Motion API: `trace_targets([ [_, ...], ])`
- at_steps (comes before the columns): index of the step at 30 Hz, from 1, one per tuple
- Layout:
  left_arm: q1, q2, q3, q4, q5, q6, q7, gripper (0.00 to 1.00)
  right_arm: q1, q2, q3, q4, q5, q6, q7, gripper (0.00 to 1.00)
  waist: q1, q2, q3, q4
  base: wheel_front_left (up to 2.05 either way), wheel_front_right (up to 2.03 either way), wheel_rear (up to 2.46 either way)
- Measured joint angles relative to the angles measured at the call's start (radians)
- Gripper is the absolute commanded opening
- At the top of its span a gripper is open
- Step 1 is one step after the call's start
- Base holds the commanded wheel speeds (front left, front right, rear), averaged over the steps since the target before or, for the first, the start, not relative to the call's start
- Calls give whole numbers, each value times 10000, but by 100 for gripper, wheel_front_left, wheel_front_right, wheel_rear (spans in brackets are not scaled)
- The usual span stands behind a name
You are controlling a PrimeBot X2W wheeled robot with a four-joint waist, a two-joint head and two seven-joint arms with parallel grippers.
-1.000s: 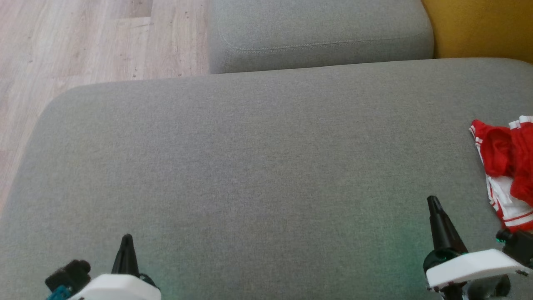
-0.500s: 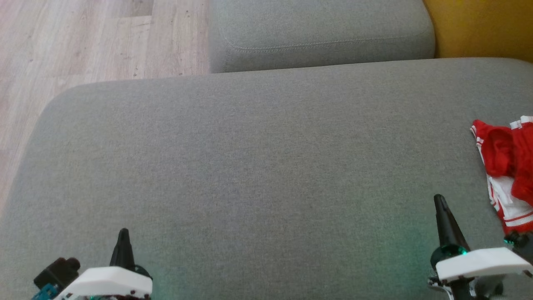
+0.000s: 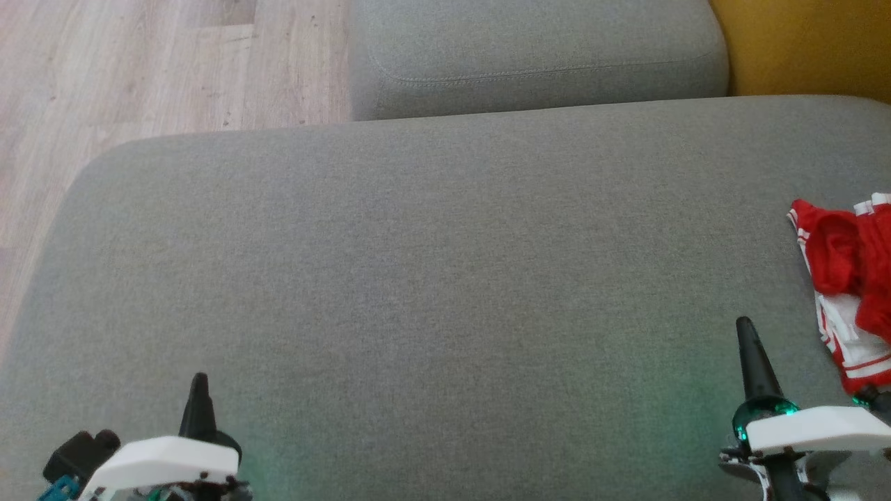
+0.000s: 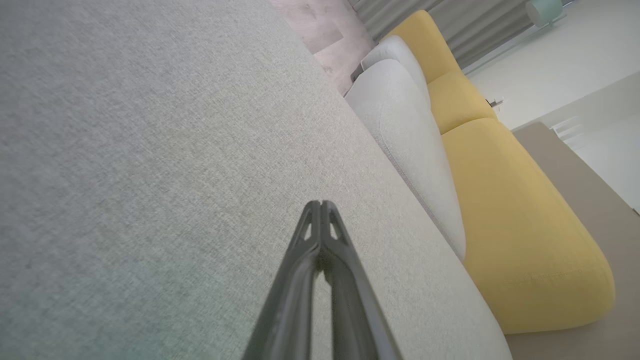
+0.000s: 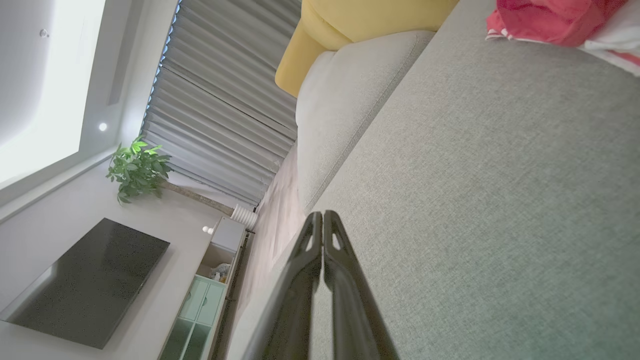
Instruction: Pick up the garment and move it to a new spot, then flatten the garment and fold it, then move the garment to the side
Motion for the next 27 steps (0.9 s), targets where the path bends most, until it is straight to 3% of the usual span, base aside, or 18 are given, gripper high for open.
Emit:
trace_targets([
  [27,-490,-665,1229,236,-2495,-1005,614,0,-819,-29,-360,830,3170,-31,27,0,-1,0,31,58,0,0,0],
])
